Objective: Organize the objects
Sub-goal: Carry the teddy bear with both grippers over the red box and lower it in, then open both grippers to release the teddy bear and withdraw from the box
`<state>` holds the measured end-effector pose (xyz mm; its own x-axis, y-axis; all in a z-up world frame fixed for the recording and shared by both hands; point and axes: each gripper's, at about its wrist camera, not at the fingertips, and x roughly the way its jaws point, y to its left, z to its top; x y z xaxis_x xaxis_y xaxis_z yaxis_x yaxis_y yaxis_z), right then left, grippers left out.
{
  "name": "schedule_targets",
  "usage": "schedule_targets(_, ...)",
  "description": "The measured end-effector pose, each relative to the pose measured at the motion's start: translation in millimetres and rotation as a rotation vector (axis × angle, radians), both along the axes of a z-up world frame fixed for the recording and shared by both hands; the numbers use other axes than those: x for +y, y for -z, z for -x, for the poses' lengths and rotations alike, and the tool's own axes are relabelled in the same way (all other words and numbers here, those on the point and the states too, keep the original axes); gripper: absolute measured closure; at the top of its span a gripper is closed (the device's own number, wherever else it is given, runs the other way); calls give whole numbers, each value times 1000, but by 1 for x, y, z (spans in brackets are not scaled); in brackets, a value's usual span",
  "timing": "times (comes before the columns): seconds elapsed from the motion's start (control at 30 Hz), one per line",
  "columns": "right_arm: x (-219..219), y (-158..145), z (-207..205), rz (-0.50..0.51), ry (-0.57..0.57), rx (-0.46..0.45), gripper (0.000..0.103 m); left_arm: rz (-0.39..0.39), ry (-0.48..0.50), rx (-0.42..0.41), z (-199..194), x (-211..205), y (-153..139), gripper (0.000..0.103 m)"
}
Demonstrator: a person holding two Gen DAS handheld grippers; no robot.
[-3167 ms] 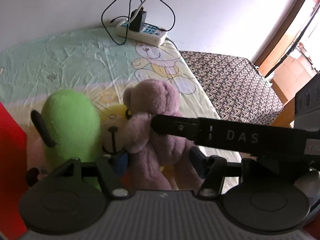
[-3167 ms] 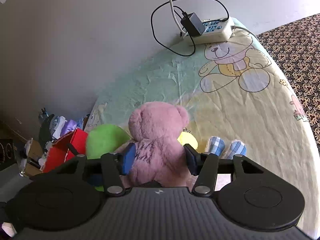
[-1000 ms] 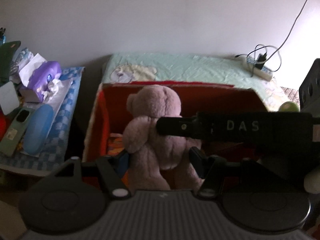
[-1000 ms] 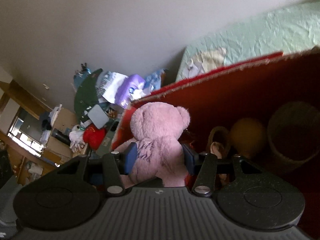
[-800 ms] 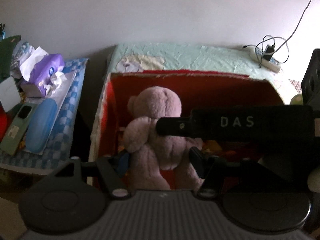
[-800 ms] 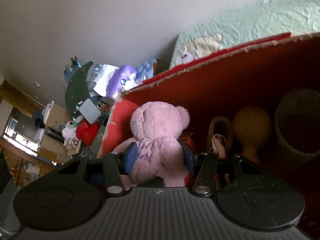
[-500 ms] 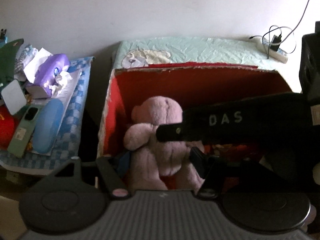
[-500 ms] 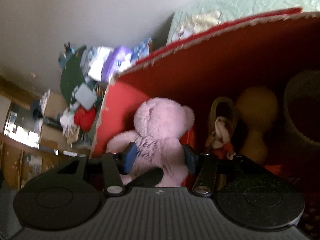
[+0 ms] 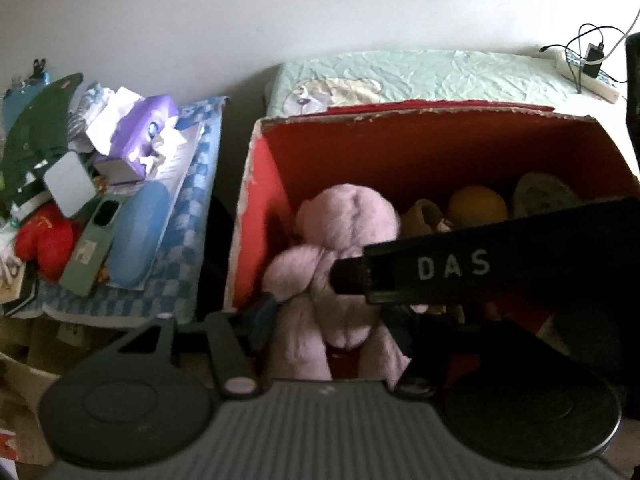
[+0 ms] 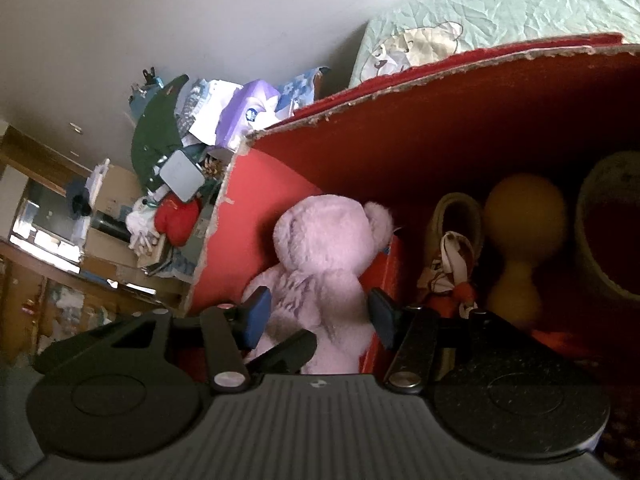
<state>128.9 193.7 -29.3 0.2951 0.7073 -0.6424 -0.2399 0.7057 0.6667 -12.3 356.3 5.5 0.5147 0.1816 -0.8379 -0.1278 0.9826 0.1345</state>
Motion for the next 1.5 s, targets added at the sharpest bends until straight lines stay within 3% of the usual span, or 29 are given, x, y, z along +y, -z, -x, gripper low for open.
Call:
schedule_targets(0.13, -12, -2, 1, -34, 53, 5, 47, -4, -15, 15, 1, -2, -1, 38)
schedule_targets(0.4, -8, 1, -6, -61, 64, 37, 68, -33, -32, 29, 2, -6, -2, 38)
schedule_targets(0.83, -5, -6, -4, -35, 27, 1, 68, -56, -54, 20, 6, -7, -9, 38)
schedule_targets(1.17, -57, -32, 27, -51, 47, -108, 67, -74, -45, 7, 13, -34, -20, 34)
schedule_targets(1.5, -138, -54, 72, -61, 93, -203, 67, -99, -14, -19, 28, -107, -38, 32)
